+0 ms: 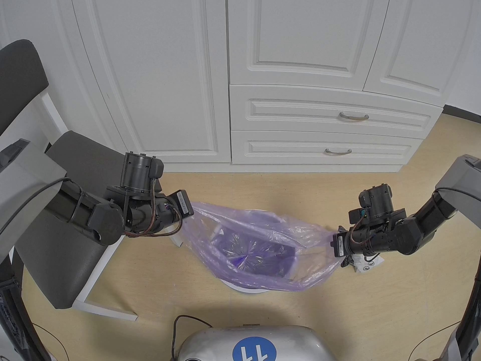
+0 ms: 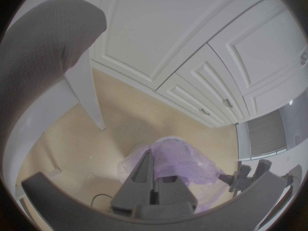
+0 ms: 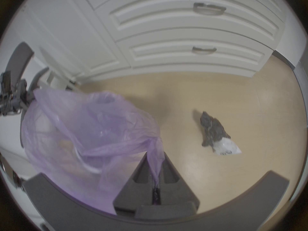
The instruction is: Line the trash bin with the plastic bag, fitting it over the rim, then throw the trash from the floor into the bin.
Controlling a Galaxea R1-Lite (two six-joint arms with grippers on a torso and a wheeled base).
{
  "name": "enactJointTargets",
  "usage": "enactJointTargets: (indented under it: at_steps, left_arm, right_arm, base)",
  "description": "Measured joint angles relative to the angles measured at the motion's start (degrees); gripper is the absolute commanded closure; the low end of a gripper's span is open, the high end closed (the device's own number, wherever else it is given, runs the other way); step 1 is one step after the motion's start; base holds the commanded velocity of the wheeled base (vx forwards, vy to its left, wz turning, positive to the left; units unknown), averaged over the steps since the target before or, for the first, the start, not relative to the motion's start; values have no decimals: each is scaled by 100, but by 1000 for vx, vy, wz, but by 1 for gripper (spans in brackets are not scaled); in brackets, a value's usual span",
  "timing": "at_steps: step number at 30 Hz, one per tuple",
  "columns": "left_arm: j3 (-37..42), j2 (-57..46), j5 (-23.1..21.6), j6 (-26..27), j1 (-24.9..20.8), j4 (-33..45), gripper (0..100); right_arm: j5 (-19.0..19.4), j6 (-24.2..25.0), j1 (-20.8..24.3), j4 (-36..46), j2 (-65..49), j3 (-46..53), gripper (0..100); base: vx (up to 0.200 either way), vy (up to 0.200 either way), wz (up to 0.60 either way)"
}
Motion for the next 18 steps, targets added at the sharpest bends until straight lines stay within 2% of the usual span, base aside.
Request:
enactJointTargets:
  at_steps: [4, 9, 18]
  left_arm:
    - [133, -171, -35, 329, -10, 325, 100]
    - [307, -608, -117, 611, -11, 722, 100]
    - [688, -1520, -357, 1587, -52, 1732, 100]
  right_arm:
    - [267, -503, 0, 857, -505, 151, 100]
    - [484, -796, 24, 1755, -1307, 265, 100]
    - [629, -1548, 93, 3018, -2400, 325, 100]
  base:
    - [0, 0, 0]
    - [0, 0, 0]
    - [0, 0, 0]
